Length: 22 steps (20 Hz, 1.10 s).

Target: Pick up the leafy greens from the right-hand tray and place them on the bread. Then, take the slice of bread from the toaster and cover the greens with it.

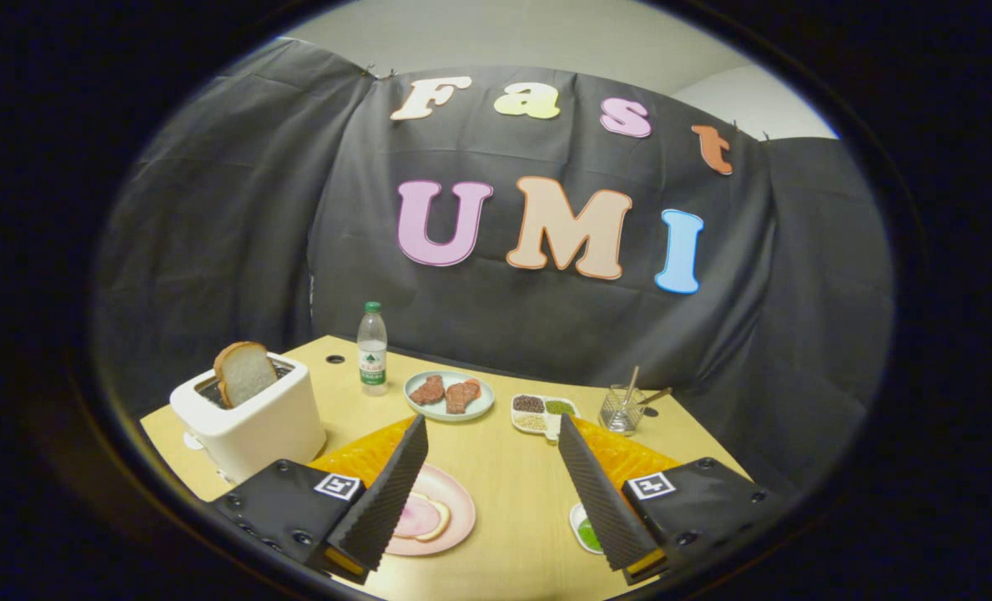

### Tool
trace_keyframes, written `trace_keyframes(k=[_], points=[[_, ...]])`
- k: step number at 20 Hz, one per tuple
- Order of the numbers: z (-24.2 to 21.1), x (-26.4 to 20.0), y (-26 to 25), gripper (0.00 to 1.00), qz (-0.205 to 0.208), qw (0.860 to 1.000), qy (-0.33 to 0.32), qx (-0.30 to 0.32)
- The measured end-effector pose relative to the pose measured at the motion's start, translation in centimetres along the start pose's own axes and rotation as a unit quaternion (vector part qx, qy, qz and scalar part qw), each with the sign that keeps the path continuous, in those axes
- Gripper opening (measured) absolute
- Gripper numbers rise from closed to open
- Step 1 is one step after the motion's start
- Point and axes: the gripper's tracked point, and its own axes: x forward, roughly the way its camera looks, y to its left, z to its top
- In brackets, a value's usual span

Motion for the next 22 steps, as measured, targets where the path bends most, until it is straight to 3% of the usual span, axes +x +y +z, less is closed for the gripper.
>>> trace_keyframes(k=[7,13,22], points=[[-1.5,-0.1,-6.5,0.96,0.002,1.0,0.01,0.024],[-6.0,0.8,-15.2,0.96,-0.029,0.996,0.045,0.069],[-16.5,2.7,-25.9,0.96,-0.093,0.966,0.108,0.214]])
